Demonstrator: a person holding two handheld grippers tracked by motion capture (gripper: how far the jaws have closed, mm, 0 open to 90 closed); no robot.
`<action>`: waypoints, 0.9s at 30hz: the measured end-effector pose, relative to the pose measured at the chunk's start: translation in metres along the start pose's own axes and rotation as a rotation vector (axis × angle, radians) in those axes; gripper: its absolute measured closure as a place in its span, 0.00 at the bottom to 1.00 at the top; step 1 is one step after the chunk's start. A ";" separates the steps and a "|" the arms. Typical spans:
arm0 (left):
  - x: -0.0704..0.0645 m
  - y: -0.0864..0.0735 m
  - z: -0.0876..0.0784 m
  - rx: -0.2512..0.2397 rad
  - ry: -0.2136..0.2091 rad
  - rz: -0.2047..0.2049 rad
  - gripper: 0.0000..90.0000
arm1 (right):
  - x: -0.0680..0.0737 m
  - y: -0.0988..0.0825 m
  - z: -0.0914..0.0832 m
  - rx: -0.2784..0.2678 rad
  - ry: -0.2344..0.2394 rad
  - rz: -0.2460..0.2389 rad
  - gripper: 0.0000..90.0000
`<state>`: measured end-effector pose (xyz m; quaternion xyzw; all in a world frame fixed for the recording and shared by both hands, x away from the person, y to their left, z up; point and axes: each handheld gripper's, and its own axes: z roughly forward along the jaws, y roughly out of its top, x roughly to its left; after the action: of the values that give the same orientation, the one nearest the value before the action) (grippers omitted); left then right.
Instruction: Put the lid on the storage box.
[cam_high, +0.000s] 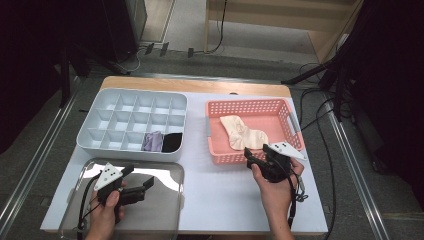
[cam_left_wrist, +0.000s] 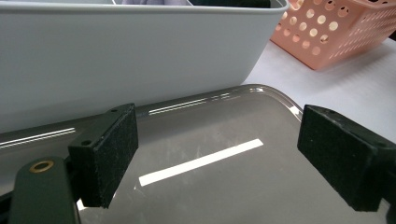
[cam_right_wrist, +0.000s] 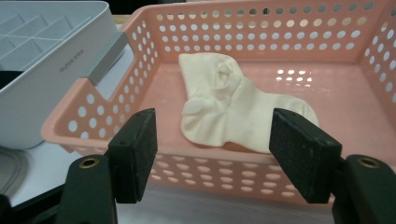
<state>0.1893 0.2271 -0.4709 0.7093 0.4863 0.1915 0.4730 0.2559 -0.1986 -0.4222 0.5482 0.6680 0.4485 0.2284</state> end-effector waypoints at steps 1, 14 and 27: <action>0.000 0.000 0.000 0.000 -0.001 0.000 0.14 | 0.000 0.001 0.002 0.000 -0.007 -0.004 0.38; 0.000 0.000 0.000 0.005 0.005 0.008 0.15 | -0.001 0.012 0.021 0.012 -0.029 -0.005 0.39; -0.001 0.000 0.000 0.008 0.011 0.016 0.15 | -0.004 0.025 0.043 0.031 -0.043 0.011 0.39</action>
<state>0.1894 0.2261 -0.4707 0.7140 0.4841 0.1972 0.4659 0.3045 -0.1874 -0.4228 0.5648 0.6667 0.4274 0.2320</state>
